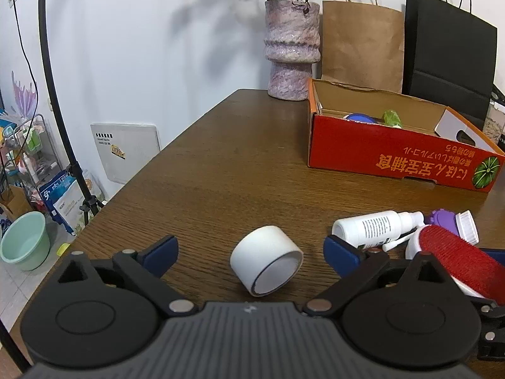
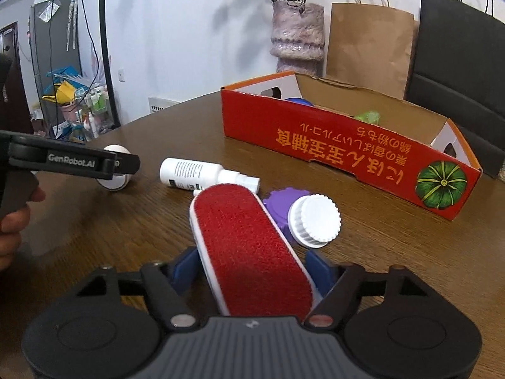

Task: Organize rigid objects
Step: 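Grasp the red lint brush with the right gripper while the left gripper grasps the white tape roll, then carry the tape roll and lint brush with both grippers over the red box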

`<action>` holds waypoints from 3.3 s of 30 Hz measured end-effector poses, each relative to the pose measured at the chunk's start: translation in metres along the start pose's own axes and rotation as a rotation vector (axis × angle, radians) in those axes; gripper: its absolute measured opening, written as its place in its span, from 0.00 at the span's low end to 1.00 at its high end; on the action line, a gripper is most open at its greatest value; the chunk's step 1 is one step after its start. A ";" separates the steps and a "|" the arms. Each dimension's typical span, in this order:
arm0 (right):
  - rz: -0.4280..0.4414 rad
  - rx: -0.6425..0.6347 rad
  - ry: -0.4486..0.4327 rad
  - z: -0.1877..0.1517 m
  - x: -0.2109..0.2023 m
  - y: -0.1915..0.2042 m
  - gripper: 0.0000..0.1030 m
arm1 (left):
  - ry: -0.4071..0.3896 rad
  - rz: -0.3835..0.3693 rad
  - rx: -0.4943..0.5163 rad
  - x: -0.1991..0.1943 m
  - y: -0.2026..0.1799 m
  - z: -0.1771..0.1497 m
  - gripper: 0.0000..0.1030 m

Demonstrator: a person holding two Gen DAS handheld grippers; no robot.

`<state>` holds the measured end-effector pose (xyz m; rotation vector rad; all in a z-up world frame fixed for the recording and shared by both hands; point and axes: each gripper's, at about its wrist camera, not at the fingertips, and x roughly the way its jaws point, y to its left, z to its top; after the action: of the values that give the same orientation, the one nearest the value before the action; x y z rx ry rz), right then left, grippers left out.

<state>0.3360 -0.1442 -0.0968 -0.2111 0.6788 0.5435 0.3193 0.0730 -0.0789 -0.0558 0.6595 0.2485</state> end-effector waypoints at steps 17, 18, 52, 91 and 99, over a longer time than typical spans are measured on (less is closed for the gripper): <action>-0.066 -0.019 -0.044 -0.005 -0.009 0.003 0.57 | -0.014 -0.048 0.030 0.001 -0.007 -0.005 0.48; -0.069 -0.018 -0.048 -0.005 -0.010 0.003 0.56 | -0.015 -0.045 0.031 0.001 -0.007 -0.005 0.48; -0.147 0.083 -0.253 0.007 -0.056 -0.027 0.55 | -0.099 -0.081 0.067 -0.028 -0.052 0.018 0.47; -0.200 0.094 -0.377 0.072 -0.038 -0.080 0.55 | -0.182 -0.129 0.053 0.010 -0.117 0.096 0.48; -0.207 0.085 -0.390 0.090 -0.023 -0.089 0.55 | -0.187 -0.109 0.031 0.022 -0.116 0.109 0.48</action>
<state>0.4181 -0.1961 -0.0119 -0.0898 0.2951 0.3423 0.4304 -0.0200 -0.0094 -0.0385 0.4724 0.1360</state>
